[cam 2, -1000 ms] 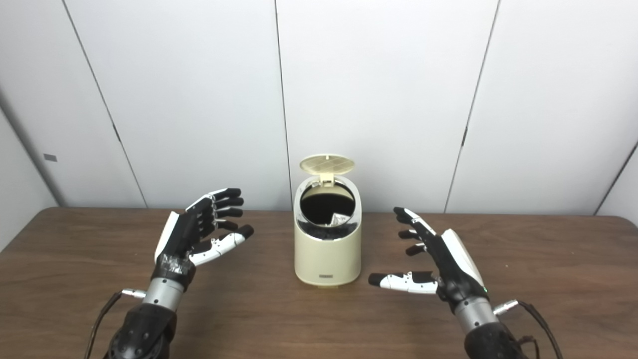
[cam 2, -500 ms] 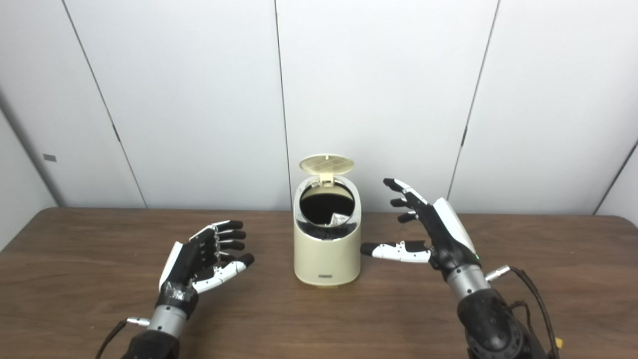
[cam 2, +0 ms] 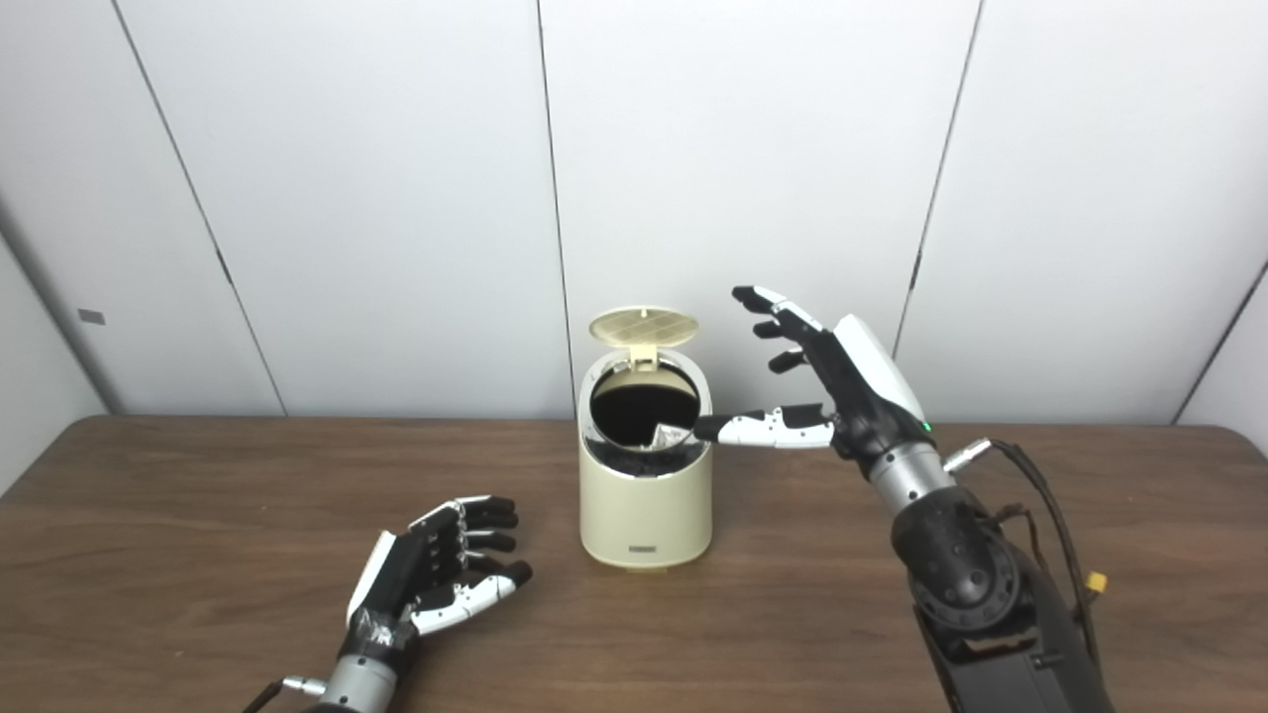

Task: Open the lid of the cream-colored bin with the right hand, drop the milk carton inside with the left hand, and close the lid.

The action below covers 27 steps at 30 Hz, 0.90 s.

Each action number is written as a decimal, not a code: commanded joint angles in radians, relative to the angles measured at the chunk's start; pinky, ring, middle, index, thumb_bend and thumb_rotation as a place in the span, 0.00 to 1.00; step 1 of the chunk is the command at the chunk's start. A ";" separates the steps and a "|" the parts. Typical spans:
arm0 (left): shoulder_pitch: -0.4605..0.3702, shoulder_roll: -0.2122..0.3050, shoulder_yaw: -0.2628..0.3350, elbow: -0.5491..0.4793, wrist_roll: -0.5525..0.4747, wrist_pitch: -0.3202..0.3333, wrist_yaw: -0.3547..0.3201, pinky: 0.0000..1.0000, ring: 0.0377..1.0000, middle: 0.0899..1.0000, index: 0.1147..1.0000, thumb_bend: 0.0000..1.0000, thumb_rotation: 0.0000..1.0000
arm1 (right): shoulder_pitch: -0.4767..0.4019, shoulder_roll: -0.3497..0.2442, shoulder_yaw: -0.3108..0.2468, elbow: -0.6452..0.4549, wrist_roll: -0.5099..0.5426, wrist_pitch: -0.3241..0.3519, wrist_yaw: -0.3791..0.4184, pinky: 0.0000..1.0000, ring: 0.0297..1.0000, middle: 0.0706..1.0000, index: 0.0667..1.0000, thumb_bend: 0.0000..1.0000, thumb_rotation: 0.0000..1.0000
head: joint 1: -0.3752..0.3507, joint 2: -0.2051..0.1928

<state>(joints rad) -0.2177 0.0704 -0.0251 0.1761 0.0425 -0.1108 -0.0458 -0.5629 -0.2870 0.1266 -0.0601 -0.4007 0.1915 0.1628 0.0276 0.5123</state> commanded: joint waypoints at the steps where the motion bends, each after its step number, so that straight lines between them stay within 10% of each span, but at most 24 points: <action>1: -0.014 -0.006 -0.005 0.004 0.003 -0.034 0.003 0.60 0.66 0.70 0.71 0.67 0.12 | -0.074 -0.008 -0.007 -0.021 0.000 -0.006 -0.001 0.68 0.83 0.89 0.87 0.79 0.43 | 0.002 0.000; 27: -0.084 0.037 0.023 -0.031 -0.015 -0.010 -0.016 0.60 0.67 0.70 0.73 0.66 0.16 | -0.057 0.007 0.000 0.004 0.011 -0.051 -0.025 0.67 0.81 0.87 0.87 0.79 0.40 | 0.003 -0.005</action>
<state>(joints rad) -0.2479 0.0932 -0.0084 0.1853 0.0256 -0.1001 -0.0612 -0.5901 -0.2834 0.1383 -0.0454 -0.3942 0.1852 0.1618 0.0322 0.5062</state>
